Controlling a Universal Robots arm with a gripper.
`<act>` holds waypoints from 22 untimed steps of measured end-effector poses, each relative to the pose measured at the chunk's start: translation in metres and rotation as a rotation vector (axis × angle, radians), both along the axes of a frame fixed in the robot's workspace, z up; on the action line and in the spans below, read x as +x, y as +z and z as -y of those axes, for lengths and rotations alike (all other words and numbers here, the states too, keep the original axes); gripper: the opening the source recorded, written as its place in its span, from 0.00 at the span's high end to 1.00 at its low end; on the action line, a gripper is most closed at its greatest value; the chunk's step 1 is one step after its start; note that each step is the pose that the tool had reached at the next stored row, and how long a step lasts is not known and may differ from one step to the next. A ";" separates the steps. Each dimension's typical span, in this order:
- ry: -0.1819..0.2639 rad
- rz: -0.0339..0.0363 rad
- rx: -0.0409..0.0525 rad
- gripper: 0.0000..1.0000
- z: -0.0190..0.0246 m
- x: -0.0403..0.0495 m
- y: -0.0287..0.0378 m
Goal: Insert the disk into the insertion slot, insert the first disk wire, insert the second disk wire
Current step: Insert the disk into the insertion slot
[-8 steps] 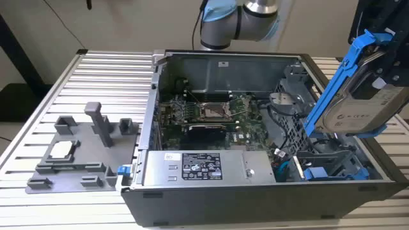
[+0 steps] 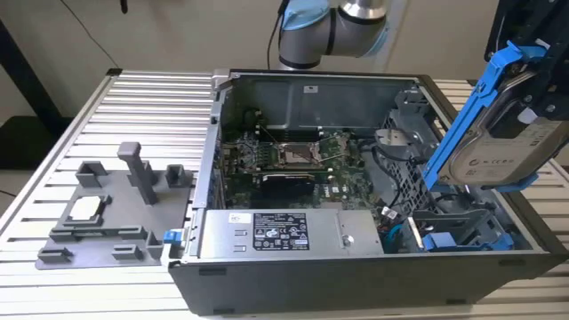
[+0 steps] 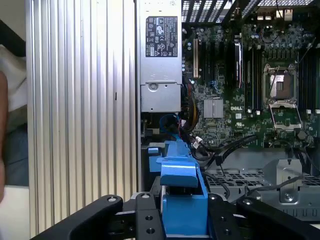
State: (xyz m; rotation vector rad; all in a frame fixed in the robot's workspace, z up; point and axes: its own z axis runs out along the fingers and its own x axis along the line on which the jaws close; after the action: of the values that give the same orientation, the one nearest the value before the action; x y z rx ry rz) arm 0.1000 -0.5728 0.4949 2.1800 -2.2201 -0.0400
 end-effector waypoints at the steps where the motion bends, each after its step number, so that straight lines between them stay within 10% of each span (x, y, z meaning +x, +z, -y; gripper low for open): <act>1: 0.000 0.0000 0.0000 0.67 0.0000 0.0000 0.0000; 7: 0.000 -0.0014 -0.0002 0.67 0.0000 0.0012 -0.0005; 12: 0.000 -0.0267 -0.0001 0.67 0.0006 0.0118 -0.0048; 22: 0.000 -0.0273 0.0037 0.67 0.0055 0.0163 -0.0229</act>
State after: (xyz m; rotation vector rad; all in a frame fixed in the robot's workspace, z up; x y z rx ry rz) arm 0.1163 -0.5783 0.4720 2.1679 -2.2074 -0.0735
